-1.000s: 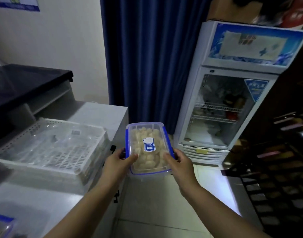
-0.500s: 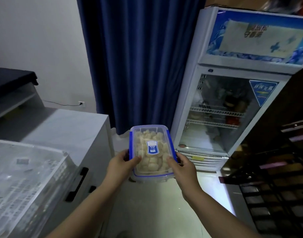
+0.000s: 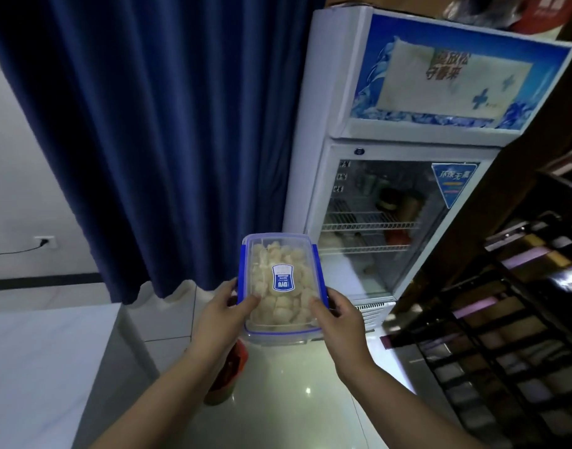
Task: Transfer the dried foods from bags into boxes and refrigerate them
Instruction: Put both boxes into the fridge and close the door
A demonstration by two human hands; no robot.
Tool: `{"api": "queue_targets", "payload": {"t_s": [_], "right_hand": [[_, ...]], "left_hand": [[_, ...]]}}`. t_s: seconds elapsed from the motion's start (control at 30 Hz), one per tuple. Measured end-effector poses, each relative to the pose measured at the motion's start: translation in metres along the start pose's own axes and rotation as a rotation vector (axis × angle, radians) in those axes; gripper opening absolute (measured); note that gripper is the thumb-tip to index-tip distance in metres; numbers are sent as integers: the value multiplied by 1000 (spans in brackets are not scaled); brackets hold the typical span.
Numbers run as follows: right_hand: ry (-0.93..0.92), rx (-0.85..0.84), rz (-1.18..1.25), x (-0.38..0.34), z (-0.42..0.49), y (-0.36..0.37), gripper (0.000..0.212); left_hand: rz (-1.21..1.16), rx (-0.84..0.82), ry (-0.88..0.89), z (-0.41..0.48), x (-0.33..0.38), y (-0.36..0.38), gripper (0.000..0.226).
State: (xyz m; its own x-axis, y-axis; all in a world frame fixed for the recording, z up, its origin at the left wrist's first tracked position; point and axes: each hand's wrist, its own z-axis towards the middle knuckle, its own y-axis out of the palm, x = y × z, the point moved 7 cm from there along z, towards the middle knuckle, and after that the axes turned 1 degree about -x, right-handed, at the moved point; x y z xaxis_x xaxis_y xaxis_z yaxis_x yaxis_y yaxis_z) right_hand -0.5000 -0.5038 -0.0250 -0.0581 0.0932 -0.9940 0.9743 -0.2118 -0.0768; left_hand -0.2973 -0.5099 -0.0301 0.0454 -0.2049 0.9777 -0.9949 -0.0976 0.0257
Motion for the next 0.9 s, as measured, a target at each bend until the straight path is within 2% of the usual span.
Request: {"api": "queue_targets", "payload": {"t_s": [0.23,0.4,0.53,0.67,0.83,0.9], "right_hand": [[22,29,1,-1,77,10,15],[39,-63,-84,-4,148,15,11],[-34,-149,-262,-27,221,14,13],[-438,-159,-739,-88,294,10,29],[-1153,-123,-1145,-155,347,42,19],[-1295,-138,-1359,-160,369,58,22]], "left_hand": [[-83,-97,-4,84,7,28,27],[-166,31,-23,141,15,39,28],[-215,131,-27,183,27,44,43],[-225,188,2,215,41,47,44],[-230,268,6,245,42,49,48],[-234,290,2,251,41,50,47]]}}
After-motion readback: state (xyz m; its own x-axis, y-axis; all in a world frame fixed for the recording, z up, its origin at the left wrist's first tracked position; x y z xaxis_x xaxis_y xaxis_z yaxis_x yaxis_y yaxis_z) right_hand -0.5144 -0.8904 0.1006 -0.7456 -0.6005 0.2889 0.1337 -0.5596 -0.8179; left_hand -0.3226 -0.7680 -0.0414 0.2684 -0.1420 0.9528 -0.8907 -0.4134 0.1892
